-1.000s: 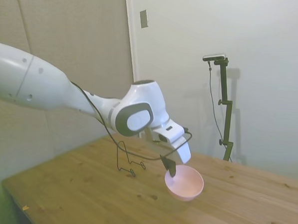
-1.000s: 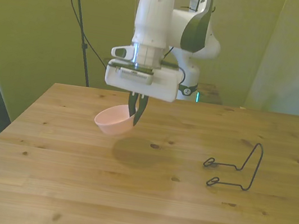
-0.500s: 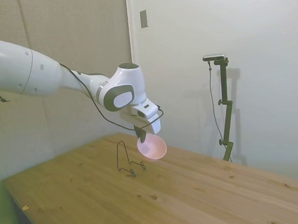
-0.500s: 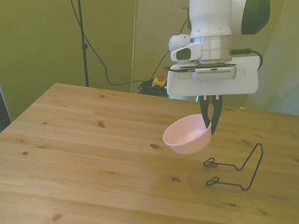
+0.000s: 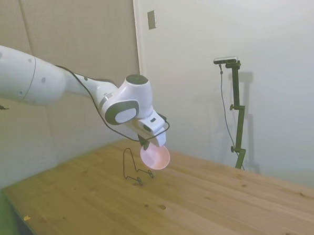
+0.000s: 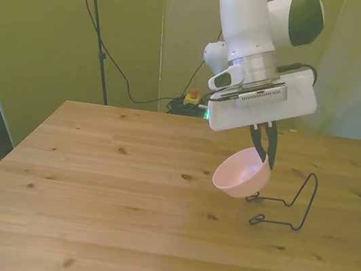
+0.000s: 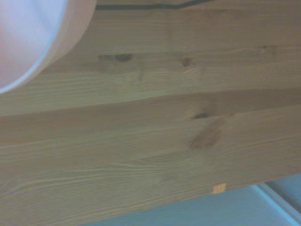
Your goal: Load the bowl
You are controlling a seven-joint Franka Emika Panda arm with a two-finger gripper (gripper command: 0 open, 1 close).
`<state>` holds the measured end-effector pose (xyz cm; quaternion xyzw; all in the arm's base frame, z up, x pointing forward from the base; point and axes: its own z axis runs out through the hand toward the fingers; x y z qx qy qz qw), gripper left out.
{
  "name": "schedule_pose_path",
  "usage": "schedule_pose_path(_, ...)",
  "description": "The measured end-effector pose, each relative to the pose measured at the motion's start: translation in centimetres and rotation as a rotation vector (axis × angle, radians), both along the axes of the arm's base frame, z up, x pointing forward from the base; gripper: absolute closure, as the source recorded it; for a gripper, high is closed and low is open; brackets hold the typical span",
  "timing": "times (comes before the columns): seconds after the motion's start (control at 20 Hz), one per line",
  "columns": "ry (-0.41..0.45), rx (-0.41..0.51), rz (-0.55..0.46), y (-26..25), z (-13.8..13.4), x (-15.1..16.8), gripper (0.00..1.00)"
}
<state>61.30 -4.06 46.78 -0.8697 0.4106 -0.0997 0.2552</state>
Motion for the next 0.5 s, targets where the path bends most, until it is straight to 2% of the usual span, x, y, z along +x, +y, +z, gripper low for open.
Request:
schedule_pose_path(0.2,-0.01,0.097,0.004,1.8,-0.7,-0.2,1.0)
schedule_pose_path(0.5,-0.006,0.187,0.01,3.0,-1.7,0.0,1.0)
